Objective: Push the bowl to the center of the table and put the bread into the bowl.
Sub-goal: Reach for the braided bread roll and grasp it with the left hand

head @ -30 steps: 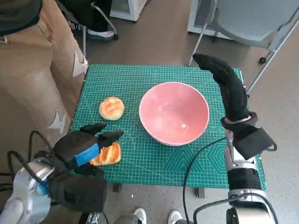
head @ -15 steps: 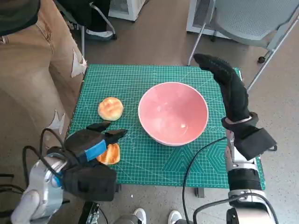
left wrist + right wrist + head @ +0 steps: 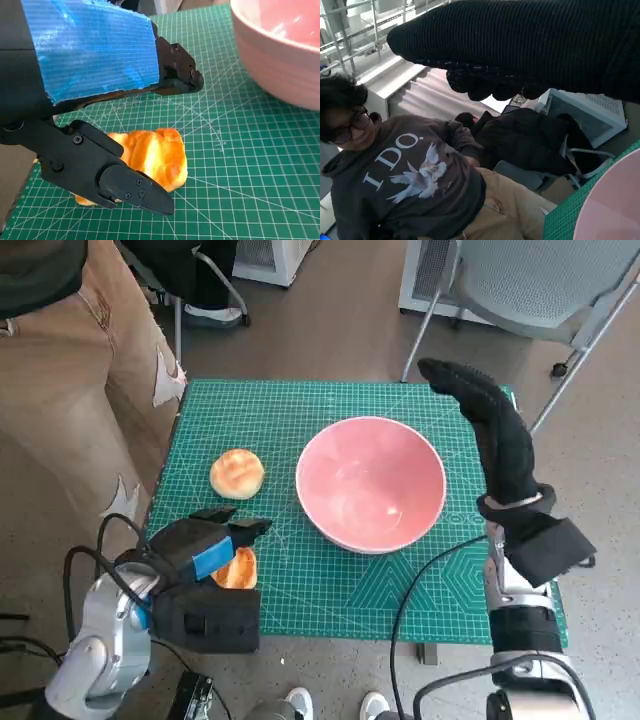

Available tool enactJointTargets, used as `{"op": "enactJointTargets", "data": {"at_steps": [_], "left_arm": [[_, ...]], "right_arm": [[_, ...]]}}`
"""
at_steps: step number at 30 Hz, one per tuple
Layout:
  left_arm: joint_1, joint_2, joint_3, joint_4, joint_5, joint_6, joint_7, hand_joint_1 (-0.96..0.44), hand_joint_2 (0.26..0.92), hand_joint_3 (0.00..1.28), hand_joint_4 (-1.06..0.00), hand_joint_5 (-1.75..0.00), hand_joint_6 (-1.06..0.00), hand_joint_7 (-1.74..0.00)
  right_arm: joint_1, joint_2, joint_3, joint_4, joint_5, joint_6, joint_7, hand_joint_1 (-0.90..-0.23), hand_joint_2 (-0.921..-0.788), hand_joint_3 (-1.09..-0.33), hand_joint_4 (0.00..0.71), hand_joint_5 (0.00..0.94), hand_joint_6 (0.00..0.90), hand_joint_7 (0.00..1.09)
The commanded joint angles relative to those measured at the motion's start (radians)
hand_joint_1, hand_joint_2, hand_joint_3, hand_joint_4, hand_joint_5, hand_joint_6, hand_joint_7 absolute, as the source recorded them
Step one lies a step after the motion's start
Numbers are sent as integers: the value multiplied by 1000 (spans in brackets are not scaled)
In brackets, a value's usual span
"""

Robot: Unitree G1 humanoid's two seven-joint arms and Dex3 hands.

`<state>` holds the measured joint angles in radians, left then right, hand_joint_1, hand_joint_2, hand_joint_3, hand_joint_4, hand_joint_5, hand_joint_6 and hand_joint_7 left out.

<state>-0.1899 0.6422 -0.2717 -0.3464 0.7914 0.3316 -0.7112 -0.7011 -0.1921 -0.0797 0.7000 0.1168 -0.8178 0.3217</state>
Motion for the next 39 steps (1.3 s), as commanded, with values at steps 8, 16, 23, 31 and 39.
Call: {"op": "enactJointTargets", "data": {"at_steps": [8, 16, 23, 31, 39], "left_arm": [[23, -2, 15, 31, -30, -37, 36, 152, 862, 29, -742, -1046, -638, -668], [43, 8, 42, 52, -81, -85, 68, 13, 639, 530, -754, -1265, -661, -1102], [43, 6, 44, 76, -81, -94, 90, 5, 569, 691, -715, -1380, -642, -1154], [37, -10, 31, 105, -58, -68, 123, 4, 600, 637, -719, -1348, -635, -1154], [29, -25, 15, 132, -40, -55, 141, 3, 606, 628, -712, -1377, -645, -1115]], "right_arm": [[31, -2, -10, -29, 27, 40, 23, -694, -921, -852, 140, 1, -1, 415], [29, -1, -12, -40, 39, 52, 28, -703, -921, -844, 140, 1, -1, 417], [26, 0, -12, -36, 42, 52, 33, -711, -921, -835, 140, 1, -1, 416], [23, 1, -16, -29, 45, 54, 41, -715, -921, -831, 140, 0, -1, 416], [24, 0, -19, -30, 46, 55, 48, -709, -921, -831, 140, 0, -1, 417]]}}
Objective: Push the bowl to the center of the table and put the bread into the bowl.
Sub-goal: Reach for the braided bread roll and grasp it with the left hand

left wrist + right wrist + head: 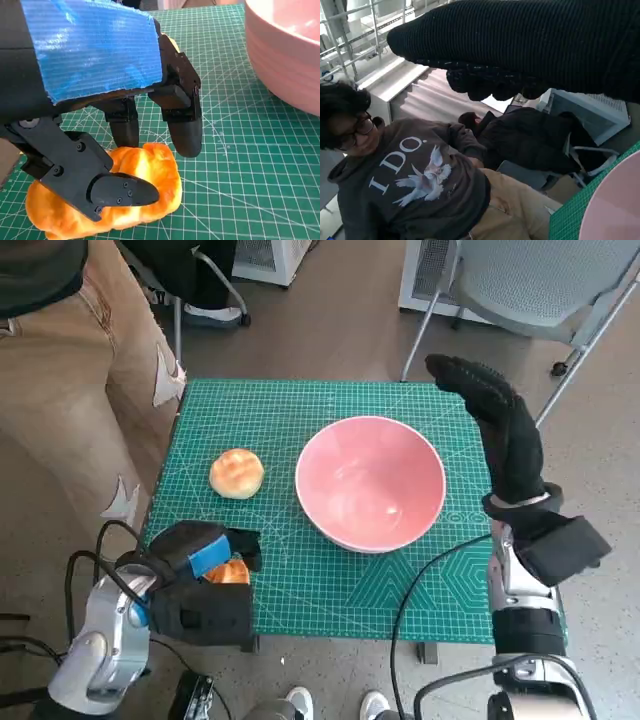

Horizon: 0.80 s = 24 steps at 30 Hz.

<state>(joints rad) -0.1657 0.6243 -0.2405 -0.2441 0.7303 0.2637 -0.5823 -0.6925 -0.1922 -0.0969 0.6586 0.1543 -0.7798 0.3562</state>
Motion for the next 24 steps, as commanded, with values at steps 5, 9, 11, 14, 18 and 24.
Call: {"op": "enactJointTargets", "data": {"at_steps": [5, 9, 11, 14, 18, 24], "left_arm": [[1, -14, -21, 46, 23, 8, 27, 3, 606, 628, -705, -1390, -653, -1101], [-3, -15, -24, 55, 19, 3, 34, 3, 606, 630, -694, -1407, -663, -1086], [-6, -15, -26, 61, 16, 0, 37, 3, 606, 630, -692, -1410, -665, -1084], [-10, -12, -25, 62, 9, -8, 35, 3, 610, 621, -701, -1384, -654, -1106], [-15, -8, -20, 54, 1, -14, 30, 3, 627, 587, -706, -1362, -655, -1103], [-32, -1, -8, 33, -11, -16, 16, 3, 662, 522, -715, -1325, -655, -1093]], "right_arm": [[18, 0, -2, 8, 8, 17, 16, -708, -921, -831, 140, 0, -1, 418], [20, -1, -3, 5, 8, 19, 19, -710, -921, -830, 140, 0, -1, 419], [20, -1, -3, 5, 8, 20, 21, -710, -921, -830, 140, 0, -1, 420], [23, -2, -4, 2, 9, 22, 24, -707, -921, -830, 140, 0, -1, 420], [25, -2, -3, -2, 6, 23, 25, -703, -921, -831, 139, 0, -1, 418], [20, -2, -2, 6, 1, 22, 23, -699, -921, -831, 140, 1, -1, 415]]}}
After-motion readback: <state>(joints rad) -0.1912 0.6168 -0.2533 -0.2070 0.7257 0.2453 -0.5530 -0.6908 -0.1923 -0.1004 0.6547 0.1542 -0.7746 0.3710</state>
